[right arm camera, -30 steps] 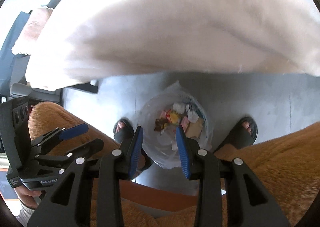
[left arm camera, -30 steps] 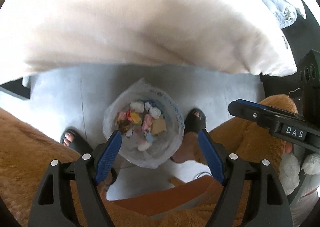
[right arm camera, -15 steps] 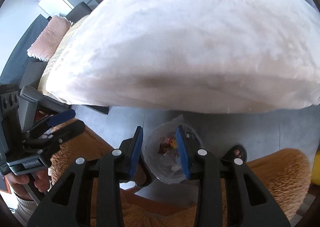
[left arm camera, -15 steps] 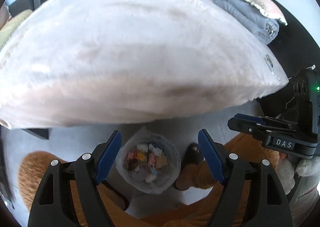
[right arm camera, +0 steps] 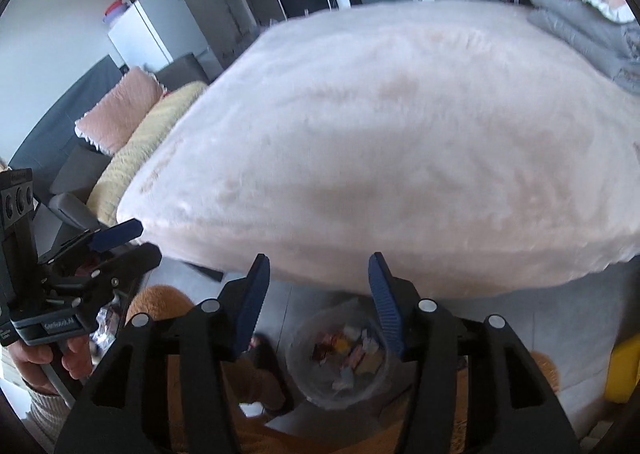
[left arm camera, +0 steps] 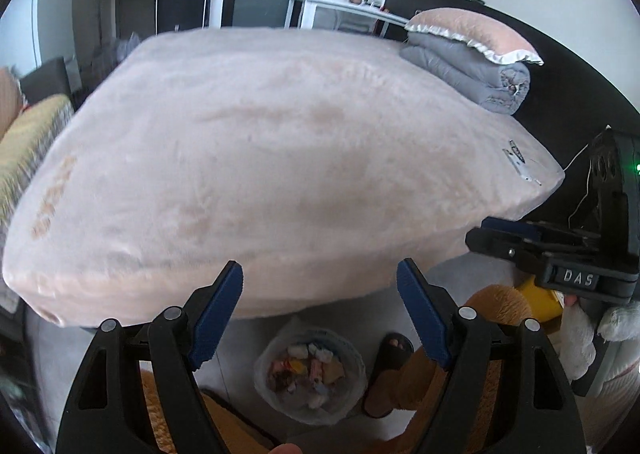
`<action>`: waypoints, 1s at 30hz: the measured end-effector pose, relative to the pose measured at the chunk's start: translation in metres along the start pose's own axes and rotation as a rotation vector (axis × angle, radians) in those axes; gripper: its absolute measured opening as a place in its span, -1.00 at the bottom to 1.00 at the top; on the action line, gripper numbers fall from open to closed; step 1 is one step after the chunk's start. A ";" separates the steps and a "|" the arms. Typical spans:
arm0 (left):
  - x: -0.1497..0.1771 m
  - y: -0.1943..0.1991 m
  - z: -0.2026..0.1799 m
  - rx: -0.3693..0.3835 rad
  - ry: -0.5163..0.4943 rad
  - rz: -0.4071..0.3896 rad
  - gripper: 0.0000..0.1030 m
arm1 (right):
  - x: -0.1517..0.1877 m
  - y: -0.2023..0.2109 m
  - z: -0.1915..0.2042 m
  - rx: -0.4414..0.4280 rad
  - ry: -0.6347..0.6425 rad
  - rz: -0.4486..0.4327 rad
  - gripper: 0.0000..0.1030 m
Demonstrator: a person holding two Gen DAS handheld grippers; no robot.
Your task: Collect trash
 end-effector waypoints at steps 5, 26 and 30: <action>-0.019 0.027 -0.003 -0.017 -0.008 -0.074 0.88 | -0.020 0.027 0.007 0.007 0.032 -0.085 0.63; -0.044 0.057 0.011 -0.064 0.007 -0.137 0.88 | -0.036 0.062 0.022 0.024 0.133 -0.158 0.91; -0.044 0.057 0.012 -0.070 0.006 -0.136 0.88 | -0.035 0.062 0.023 0.027 0.132 -0.148 0.91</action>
Point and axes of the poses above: each gripper's, at about its wrist camera, not at the fingertips, and y roughly against the way its jaws point, z to its left, x to its underside, the point moved 8 cm from there along -y, roughly the way its jaws point, and after that the axes turned 14 degrees about -x, right-handed, at the moved point
